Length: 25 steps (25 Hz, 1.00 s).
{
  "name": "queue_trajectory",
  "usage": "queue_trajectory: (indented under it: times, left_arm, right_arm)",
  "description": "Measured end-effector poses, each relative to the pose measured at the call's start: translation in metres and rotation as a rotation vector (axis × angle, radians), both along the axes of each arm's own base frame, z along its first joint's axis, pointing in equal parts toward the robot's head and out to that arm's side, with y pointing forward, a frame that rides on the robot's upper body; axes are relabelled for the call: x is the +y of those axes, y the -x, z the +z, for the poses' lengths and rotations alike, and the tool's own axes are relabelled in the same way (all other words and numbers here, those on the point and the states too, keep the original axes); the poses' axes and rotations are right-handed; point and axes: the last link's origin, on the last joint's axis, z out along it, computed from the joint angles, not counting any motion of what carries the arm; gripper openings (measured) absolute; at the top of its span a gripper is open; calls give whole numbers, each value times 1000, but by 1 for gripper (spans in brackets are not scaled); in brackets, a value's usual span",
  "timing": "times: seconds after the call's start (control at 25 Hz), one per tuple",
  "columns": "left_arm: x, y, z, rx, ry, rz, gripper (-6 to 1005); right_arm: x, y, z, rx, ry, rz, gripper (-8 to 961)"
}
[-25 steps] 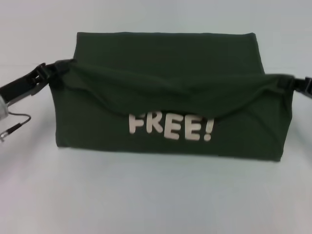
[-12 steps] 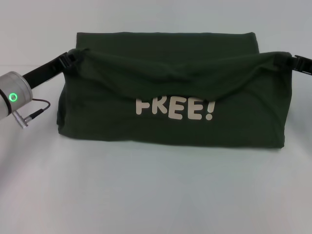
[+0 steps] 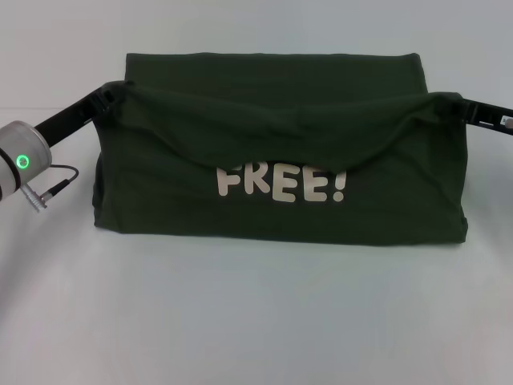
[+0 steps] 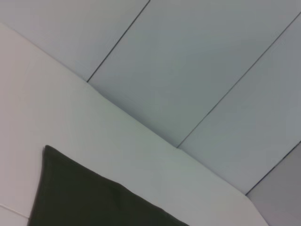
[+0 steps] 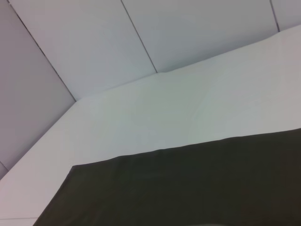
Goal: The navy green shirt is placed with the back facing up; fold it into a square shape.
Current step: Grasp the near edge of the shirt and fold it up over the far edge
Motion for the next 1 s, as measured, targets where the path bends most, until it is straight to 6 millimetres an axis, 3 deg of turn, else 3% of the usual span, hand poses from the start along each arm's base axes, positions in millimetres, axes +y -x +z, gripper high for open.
queue_trajectory:
  times: [1.0]
  left_arm:
    - [17, -7, -31, 66, -2, 112, 73]
  right_arm:
    - [11, 6, -24, -95, -33, -21, 44]
